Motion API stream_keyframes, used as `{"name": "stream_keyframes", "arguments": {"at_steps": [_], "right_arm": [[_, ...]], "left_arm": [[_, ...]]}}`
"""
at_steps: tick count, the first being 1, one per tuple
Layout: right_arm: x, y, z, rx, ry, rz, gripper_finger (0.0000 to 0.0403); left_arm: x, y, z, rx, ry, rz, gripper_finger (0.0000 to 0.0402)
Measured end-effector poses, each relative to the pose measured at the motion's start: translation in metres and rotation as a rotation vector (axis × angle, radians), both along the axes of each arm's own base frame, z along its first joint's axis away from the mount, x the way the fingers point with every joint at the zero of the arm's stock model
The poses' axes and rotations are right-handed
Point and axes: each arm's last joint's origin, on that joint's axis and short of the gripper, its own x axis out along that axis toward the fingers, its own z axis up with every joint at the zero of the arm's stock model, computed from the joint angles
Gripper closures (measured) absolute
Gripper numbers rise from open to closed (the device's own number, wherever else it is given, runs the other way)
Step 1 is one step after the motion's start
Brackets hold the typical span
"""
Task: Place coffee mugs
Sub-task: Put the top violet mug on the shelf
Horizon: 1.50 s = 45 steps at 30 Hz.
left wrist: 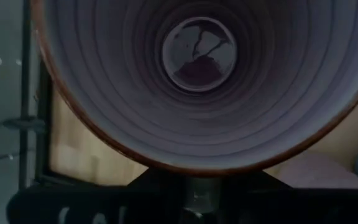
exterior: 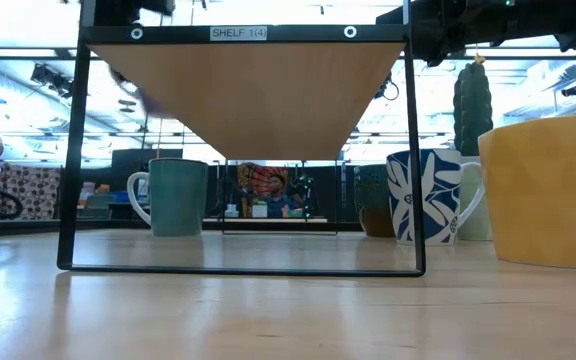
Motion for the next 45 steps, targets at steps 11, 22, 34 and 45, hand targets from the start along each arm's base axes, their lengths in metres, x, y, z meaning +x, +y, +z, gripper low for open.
{"name": "stream_keyframes", "arguments": {"at_steps": [11, 22, 34, 45], "right_arm": [[0.002, 0.0, 0.0, 0.002, -0.007, 0.0, 0.0192], [0.002, 0.0, -0.001, 0.001, -0.002, 0.0, 0.0192], [0.002, 0.0, -0.001, -0.003, 0.0, 0.0, 0.0192], [0.002, 0.0, -0.001, -0.006, -0.001, 0.001, 0.0192]], "left_arm": [[0.048, 0.046, 0.027, 0.035, 0.0, -0.209, 0.0347], [0.081, 0.105, 0.004, -0.053, 0.047, -0.35, 0.0347], [0.074, 0.139, -0.001, -0.088, -0.02, -0.34, 0.0347], [0.076, 0.136, -0.001, -0.085, -0.027, -0.326, 0.0347]]}}
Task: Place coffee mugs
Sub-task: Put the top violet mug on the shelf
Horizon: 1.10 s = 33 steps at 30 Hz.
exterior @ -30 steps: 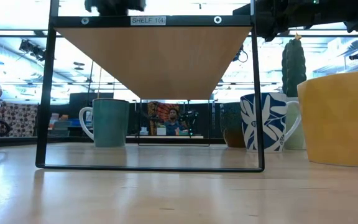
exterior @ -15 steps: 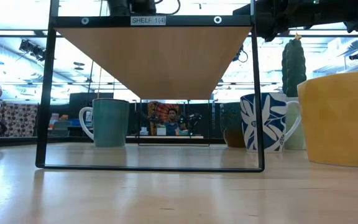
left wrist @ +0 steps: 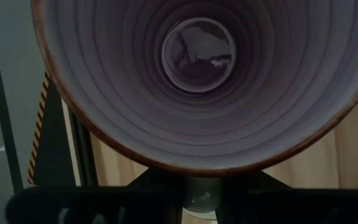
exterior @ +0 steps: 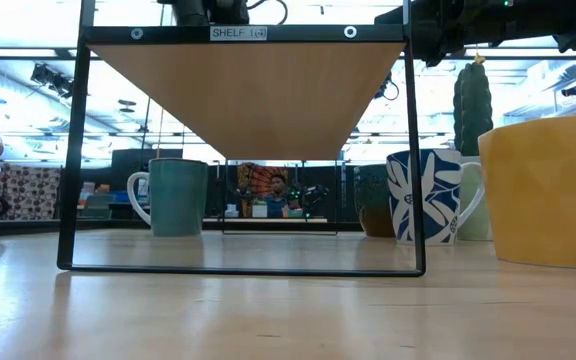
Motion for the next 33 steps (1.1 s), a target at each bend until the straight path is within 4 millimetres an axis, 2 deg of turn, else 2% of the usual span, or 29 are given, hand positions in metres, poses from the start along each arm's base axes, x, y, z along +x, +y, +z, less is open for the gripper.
{"name": "stream_keyframes", "arguments": {"at_steps": [5, 14, 30, 33], "right_arm": [[0.0, 0.001, 0.001, 0.0, -0.006, 0.029, 0.0192], [0.0, 0.001, 0.002, -0.007, -0.015, 0.036, 0.0192], [0.0, 0.001, 0.002, -0.008, -0.015, 0.036, 0.0192], [0.0, 0.001, 0.002, -0.008, -0.015, 0.035, 0.0192]], "left_arm": [[0.001, -0.001, -0.001, -0.014, -0.003, 0.022, 0.0347], [0.014, -0.001, -0.015, -0.027, 0.049, 0.037, 0.0347], [0.007, 0.011, -0.016, -0.009, 0.073, 0.071, 0.0347], [0.007, 0.011, -0.016, -0.003, 0.067, 0.066, 0.0335]]}}
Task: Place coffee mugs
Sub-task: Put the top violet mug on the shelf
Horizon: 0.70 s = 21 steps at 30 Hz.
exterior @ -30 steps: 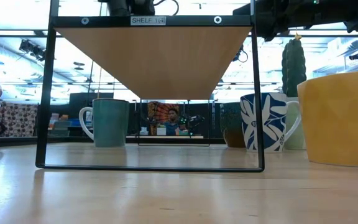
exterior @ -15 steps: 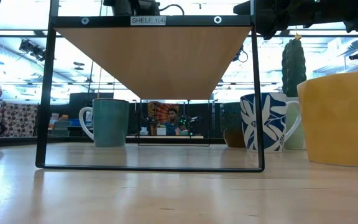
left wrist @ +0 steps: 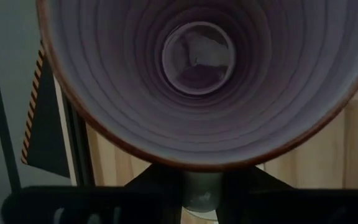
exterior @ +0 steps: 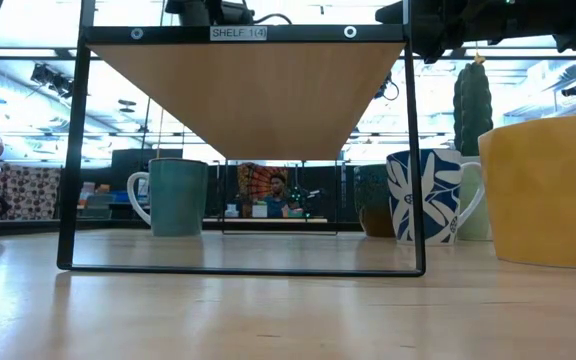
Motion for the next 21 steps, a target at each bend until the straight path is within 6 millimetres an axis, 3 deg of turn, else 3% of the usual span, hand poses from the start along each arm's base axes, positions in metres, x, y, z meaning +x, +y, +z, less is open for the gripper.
{"name": "stream_keyframes", "arguments": {"at_steps": [14, 21], "right_arm": [[0.0, 0.0, 0.0, 0.0, 0.0, -0.002, 0.0192], [0.0, 0.0, 0.0, 0.0, 0.0, -0.002, 0.0192]], "left_arm": [[-0.0005, -0.0001, -0.0002, 0.011, 0.015, 0.041, 0.0296], [-0.0005, -0.0002, -0.0002, 0.012, 0.016, 0.048, 0.0224]]}}
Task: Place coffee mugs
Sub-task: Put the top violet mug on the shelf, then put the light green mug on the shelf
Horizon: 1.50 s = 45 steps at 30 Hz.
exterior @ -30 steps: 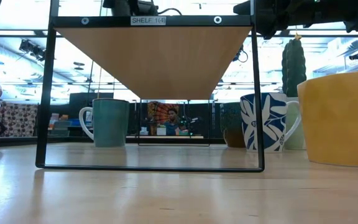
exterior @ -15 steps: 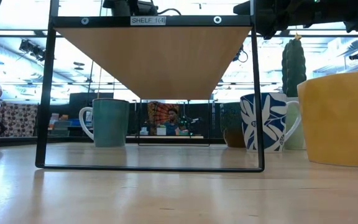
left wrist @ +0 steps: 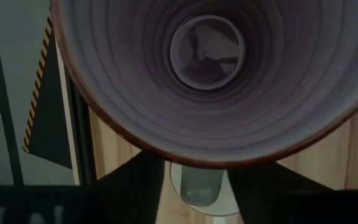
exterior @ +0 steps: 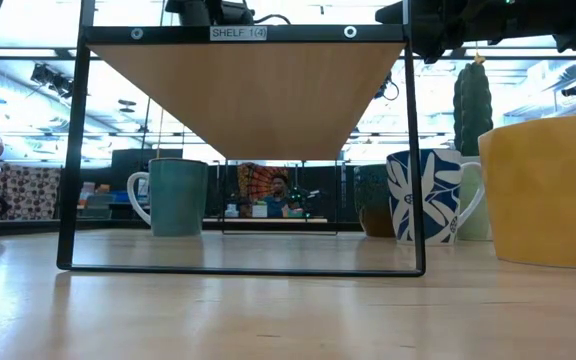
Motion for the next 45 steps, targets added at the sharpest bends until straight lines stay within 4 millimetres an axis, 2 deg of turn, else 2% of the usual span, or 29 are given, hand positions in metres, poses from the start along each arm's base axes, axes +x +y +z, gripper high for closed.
{"name": "stream_keyframes", "arguments": {"at_steps": [6, 12, 19, 24, 29, 34, 40, 45], "right_arm": [[0.0, 0.0, 0.0, 0.0, 0.0, 0.0, 0.0192], [0.0, 0.0, 0.0, 0.0, 0.001, 0.0, 0.0192], [0.0, 0.0, 0.0, -0.001, 0.003, 0.001, 0.0192], [0.0, 0.0, 0.0, -0.001, 0.002, 0.001, 0.0192], [0.0, 0.0, 0.0, 0.001, -0.003, 0.0, 0.0192], [0.0, 0.0, 0.0, 0.002, -0.004, 0.001, 0.0192], [0.0, 0.0, 0.0, 0.003, -0.004, 0.001, 0.0192], [0.0, 0.0, 0.0, 0.006, -0.004, 0.002, 0.0192]], "left_arm": [[0.001, -0.004, 0.003, 0.038, 0.012, 0.022, 0.0168], [-0.002, -0.012, 0.009, 0.061, 0.021, 0.015, 0.0146], [-0.022, -0.021, 0.035, 0.174, -0.018, 0.06, 0.0145], [-0.031, -0.04, 0.06, 0.252, -0.134, 0.045, 0.0145], [-0.014, -0.074, 0.07, 0.302, -0.241, -0.075, 0.0154], [0.013, -0.103, 0.061, 0.381, -0.221, -0.153, 0.0158], [0.04, -0.119, 0.038, 0.545, -0.092, -0.157, 0.0159], [0.05, -0.118, 0.027, 0.587, -0.036, -0.148, 0.0159]]}}
